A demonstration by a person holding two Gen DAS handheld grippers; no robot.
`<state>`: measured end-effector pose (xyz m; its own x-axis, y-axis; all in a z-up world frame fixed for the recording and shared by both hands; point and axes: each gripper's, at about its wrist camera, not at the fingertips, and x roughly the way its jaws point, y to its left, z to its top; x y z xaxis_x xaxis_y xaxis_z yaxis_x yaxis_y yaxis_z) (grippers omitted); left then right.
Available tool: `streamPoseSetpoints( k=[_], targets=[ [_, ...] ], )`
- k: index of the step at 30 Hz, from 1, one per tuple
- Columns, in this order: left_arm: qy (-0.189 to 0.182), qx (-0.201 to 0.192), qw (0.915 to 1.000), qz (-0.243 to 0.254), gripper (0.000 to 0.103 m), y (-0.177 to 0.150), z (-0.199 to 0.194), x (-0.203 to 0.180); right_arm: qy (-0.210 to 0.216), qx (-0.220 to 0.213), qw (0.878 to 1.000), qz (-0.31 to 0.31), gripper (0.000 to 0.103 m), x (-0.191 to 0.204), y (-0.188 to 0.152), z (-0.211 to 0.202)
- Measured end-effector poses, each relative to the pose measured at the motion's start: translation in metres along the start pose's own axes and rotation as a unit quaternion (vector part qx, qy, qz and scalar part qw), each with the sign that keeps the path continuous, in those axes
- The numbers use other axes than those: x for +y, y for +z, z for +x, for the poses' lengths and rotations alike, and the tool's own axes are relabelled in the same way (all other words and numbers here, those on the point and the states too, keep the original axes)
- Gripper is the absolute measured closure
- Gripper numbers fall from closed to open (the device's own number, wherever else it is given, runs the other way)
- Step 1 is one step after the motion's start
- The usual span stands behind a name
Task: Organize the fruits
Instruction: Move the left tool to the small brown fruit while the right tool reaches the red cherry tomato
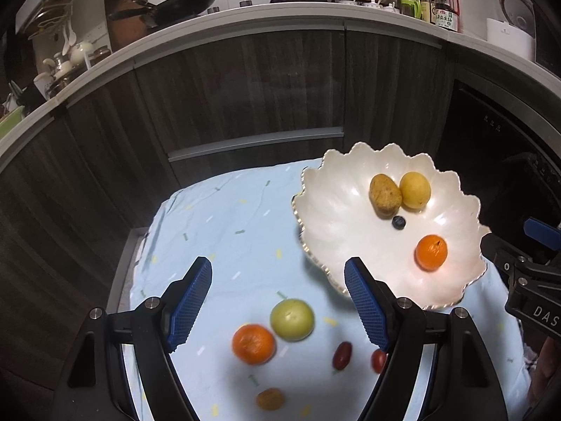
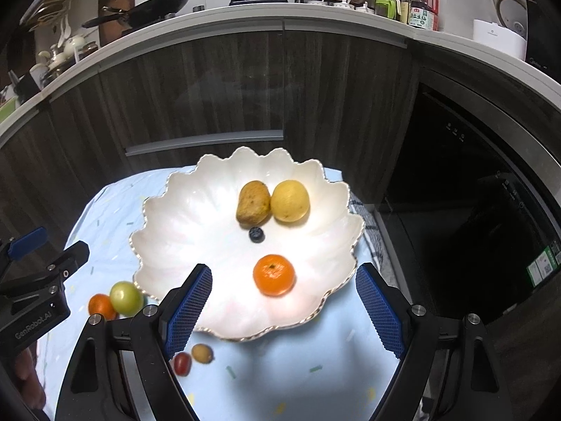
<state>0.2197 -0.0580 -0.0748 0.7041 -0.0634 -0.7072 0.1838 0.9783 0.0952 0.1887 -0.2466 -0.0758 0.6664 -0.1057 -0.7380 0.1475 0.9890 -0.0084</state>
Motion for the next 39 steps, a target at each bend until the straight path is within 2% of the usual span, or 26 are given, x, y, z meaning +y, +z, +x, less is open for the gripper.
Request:
streamPoseSetpoints(
  k=[11, 24, 39],
  targets=[
    [0.015, 0.004, 0.9997, -0.017, 0.024, -0.022, -0.01, 0.025, 0.013, 0.003, 1.0, -0.008, 0.018, 0.026, -0.014, -0.008],
    [0.028, 0.005, 0.9994, -0.021, 0.024, -0.049, -0.015, 0.036, 0.02, 0.001, 0.999, -0.029, 0.018, 0.044, -0.033, -0.016],
    [0.033, 0.023, 0.9982, -0.043, 0.025, -0.092, -0.004, 0.053, 0.04, 0.016, 0.998, -0.054, 0.019, 0.067, -0.073, -0.001]
  ],
)
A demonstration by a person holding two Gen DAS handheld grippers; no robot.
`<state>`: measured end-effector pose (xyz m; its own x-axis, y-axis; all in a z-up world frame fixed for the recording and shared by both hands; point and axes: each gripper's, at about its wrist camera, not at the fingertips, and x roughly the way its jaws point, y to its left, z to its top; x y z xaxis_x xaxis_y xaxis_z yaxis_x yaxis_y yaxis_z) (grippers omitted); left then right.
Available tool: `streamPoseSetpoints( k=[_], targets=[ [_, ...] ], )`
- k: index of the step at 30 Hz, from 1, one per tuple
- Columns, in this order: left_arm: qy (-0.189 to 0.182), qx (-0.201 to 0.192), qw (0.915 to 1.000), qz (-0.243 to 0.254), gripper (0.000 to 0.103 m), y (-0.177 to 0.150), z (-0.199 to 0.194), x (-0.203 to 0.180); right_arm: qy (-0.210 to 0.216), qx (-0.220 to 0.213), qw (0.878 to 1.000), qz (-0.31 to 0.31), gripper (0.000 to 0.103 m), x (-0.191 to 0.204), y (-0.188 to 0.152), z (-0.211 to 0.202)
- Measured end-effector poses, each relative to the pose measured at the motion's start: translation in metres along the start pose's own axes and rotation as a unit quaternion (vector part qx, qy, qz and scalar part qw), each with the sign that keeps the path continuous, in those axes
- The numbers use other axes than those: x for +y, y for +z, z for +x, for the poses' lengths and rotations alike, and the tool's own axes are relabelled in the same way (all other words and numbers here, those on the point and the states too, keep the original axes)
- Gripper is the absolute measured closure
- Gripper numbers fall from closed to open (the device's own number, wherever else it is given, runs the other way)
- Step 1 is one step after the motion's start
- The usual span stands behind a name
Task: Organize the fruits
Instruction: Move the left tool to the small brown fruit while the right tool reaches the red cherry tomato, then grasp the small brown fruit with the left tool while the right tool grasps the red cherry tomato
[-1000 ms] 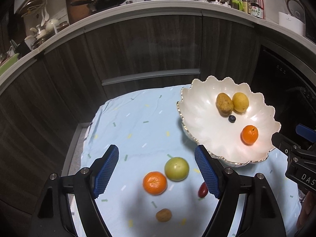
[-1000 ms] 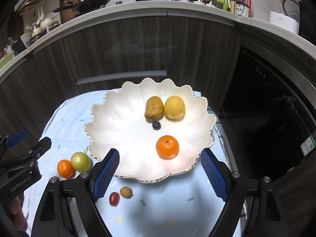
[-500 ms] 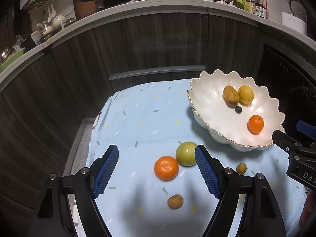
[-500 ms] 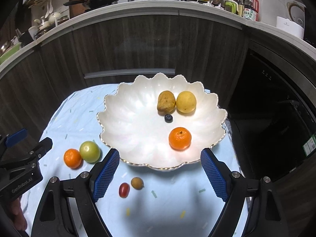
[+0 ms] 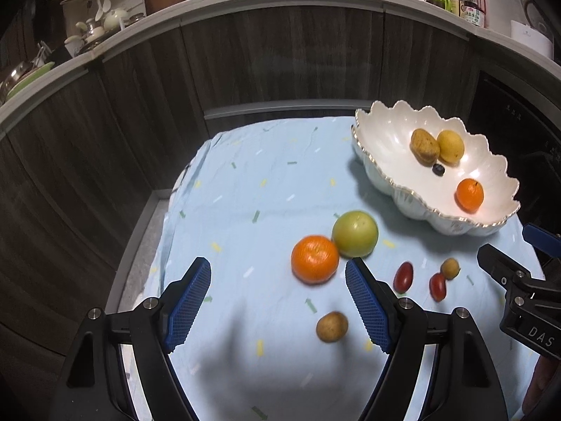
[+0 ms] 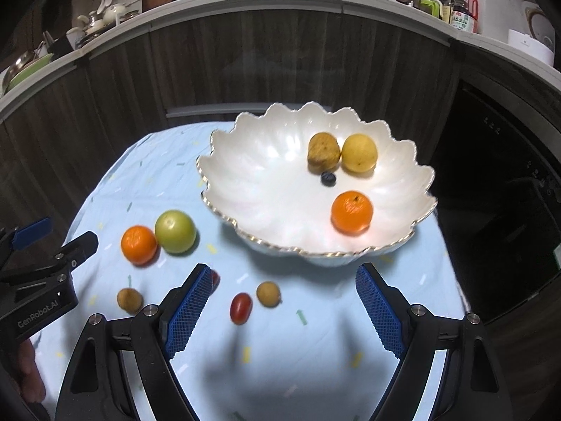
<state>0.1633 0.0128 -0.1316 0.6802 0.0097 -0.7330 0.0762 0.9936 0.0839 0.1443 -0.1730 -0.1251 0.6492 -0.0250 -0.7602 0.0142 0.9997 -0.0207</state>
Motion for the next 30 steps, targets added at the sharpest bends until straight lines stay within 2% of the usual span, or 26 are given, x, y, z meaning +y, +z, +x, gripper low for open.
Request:
streamPoseSetpoints(
  k=[5, 9, 18, 27, 30],
  targets=[
    [-0.008, 0.002, 1.0, 0.003, 0.025, -0.015, 0.007, 0.0, 0.012, 0.012, 1.0, -0.006, 0.029, 0.006, -0.012, 0.008],
    [-0.014, 0.007, 0.9998, 0.015, 0.026, -0.025, 0.012, -0.004, 0.017, 0.016, 1.0, -0.011, 0.032, 0.01, -0.019, 0.012],
    [-0.031, 0.03, 0.9986, 0.031, 0.037, -0.039, 0.027, -0.013, 0.023, 0.021, 0.999, -0.028, 0.037, 0.02, -0.029, 0.022],
    [-0.056, 0.028, 0.9971, 0.043, 0.037, -0.044, 0.034, -0.024, 0.042, 0.034, 0.998, -0.025, 0.04, 0.021, -0.038, 0.041],
    [-0.061, 0.035, 0.9963, 0.049, 0.044, -0.045, 0.038, -0.028, 0.048, 0.034, 0.998, -0.027, 0.043, 0.021, -0.039, 0.045]
  ],
)
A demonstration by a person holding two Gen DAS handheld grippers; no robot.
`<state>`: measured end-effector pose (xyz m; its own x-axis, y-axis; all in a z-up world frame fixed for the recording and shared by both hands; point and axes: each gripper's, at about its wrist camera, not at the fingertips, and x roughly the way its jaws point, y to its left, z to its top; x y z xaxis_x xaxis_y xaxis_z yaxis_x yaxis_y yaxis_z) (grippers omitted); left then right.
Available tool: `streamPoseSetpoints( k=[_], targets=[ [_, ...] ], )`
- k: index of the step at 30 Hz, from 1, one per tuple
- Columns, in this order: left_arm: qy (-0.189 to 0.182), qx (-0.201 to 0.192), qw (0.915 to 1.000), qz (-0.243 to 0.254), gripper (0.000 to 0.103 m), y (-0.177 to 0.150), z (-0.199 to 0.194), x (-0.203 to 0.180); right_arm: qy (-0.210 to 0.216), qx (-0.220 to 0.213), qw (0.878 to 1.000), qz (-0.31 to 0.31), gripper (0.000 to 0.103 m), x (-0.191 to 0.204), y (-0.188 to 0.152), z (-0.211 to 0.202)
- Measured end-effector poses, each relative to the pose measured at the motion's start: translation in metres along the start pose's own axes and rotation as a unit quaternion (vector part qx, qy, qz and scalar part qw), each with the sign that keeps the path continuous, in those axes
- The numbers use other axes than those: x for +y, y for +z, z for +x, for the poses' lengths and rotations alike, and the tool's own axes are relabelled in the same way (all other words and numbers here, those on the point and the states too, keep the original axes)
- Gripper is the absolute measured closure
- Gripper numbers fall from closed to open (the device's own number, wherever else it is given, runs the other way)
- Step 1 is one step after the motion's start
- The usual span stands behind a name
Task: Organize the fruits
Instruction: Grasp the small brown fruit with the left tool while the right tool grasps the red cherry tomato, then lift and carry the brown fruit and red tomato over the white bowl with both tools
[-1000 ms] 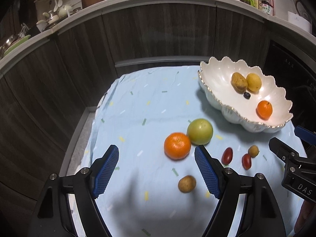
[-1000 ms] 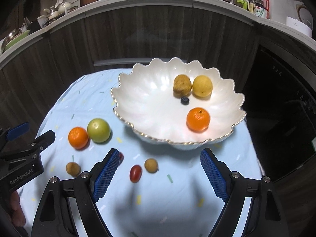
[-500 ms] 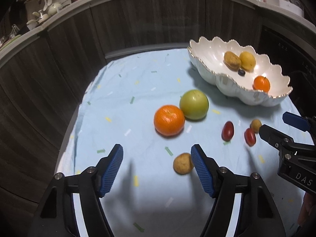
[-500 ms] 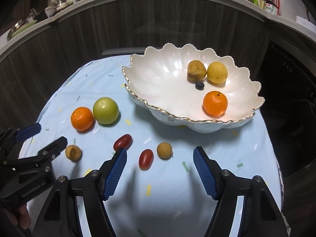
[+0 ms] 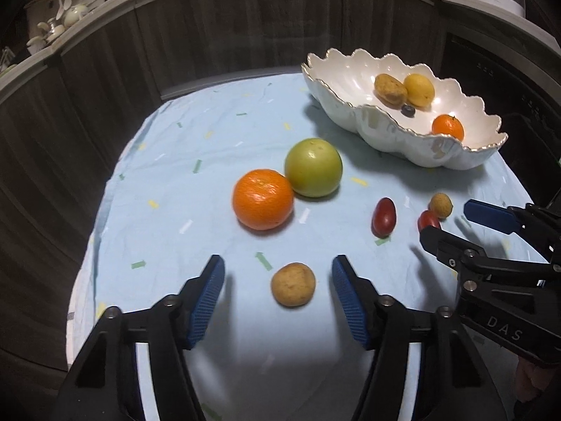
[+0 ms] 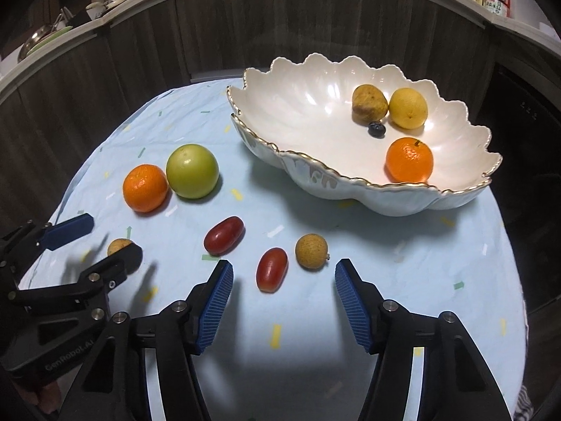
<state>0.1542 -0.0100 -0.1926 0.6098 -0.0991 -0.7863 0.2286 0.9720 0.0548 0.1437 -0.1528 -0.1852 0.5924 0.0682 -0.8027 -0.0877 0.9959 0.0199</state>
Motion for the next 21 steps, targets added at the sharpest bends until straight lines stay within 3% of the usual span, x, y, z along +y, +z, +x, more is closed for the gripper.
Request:
streamPoseSetpoints(
  k=[4, 9, 14, 16, 21],
  targets=[
    [0.0, 0.008, 1.0, 0.004, 0.052, 0.0, 0.007, -0.003, 0.005, 0.003, 1.0, -0.005, 0.048, 0.0, 0.0, 0.006],
    [-0.002, 0.014, 0.9999, 0.005, 0.063, 0.0, 0.012, -0.005, 0.015, 0.01, 1.0, -0.004, 0.062, 0.001, 0.0, 0.014],
    [-0.003, 0.016, 0.9999, 0.002, 0.063, -0.001, 0.014, -0.004, 0.011, 0.007, 1.0, -0.012, 0.072, 0.003, -0.001, 0.016],
    [-0.005, 0.015, 0.9999, 0.002, 0.071, 0.0, 0.015, -0.004, 0.01, 0.005, 1.0, -0.014, 0.08, 0.004, -0.001, 0.017],
    [-0.008, 0.015, 0.9998, 0.001, 0.076, 0.0, 0.014, -0.005, 0.013, 0.004, 1.0, -0.015, 0.083, 0.004, -0.001, 0.016]
  ],
)
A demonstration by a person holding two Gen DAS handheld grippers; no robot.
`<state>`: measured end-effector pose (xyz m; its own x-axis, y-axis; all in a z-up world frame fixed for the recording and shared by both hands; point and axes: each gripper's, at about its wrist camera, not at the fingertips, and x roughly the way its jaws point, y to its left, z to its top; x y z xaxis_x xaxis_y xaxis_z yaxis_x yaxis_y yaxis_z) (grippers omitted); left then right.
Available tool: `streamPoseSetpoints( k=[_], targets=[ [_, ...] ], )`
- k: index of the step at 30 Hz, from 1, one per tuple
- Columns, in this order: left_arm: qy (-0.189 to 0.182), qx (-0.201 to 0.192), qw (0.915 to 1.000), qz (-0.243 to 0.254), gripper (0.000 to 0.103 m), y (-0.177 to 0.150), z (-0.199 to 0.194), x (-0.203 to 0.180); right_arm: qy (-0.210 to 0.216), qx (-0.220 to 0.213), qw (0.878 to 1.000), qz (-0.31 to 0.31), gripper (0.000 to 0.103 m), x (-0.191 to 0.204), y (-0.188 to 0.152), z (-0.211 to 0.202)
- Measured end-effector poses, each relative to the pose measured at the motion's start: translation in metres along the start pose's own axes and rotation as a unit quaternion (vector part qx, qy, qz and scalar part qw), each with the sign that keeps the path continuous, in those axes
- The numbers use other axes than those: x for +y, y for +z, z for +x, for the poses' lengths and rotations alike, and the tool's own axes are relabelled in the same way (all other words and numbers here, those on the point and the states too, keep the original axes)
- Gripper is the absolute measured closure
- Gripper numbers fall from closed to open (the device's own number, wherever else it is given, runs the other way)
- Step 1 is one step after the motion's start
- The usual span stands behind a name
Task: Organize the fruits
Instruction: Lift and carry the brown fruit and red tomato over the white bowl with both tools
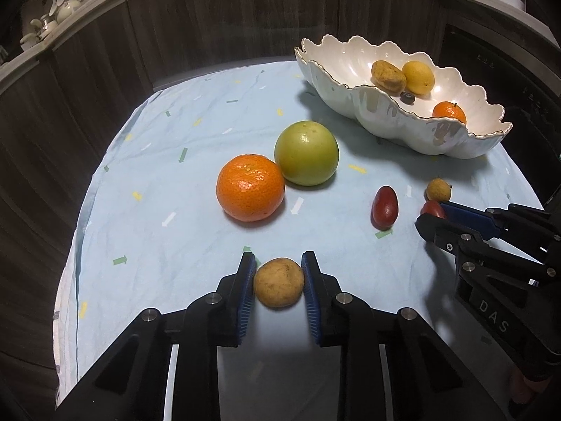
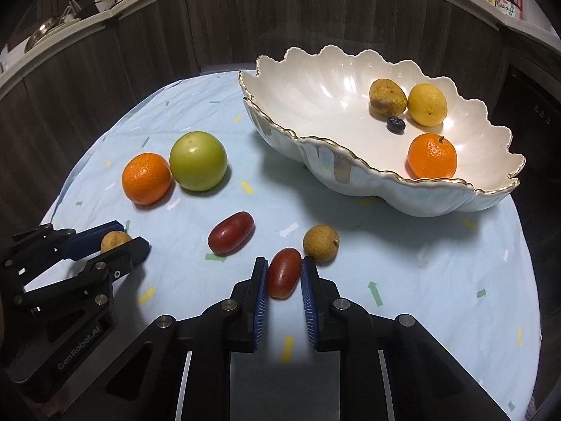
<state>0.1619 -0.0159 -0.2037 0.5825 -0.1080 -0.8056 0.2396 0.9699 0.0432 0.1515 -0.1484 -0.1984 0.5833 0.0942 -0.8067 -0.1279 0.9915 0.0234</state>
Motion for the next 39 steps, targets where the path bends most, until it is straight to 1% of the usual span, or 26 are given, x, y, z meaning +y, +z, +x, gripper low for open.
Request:
streamPoseSetpoints(
  k=[1, 7, 20, 29, 39],
  targets=[
    [-0.001, 0.0, 1.0, -0.001, 0.076, 0.0, 0.0, 0.0, 0.005, 0.006, 1.0, 0.002, 0.083, 0.0, 0.0, 0.0],
    [0.008, -0.003, 1.0, -0.004, 0.076, 0.0, -0.004, 0.001, 0.004, 0.0, 1.0, 0.0, 0.083, 0.001, 0.002, -0.008],
    [0.016, -0.036, 0.9992, 0.002, 0.076, 0.015, -0.039, -0.008, -0.005, -0.034, 0.999, 0.008, 0.083, -0.007, 0.01, -0.044],
    [0.015, -0.06, 0.998, 0.014, 0.076, 0.034, -0.06, -0.026, -0.014, -0.058, 0.998, 0.023, 0.083, -0.023, 0.018, -0.07],
    [0.0, -0.077, 0.9968, 0.021, 0.076, 0.068, -0.066, -0.048, -0.036, -0.076, 0.996, 0.039, 0.083, -0.059, 0.035, -0.087]
  ],
)
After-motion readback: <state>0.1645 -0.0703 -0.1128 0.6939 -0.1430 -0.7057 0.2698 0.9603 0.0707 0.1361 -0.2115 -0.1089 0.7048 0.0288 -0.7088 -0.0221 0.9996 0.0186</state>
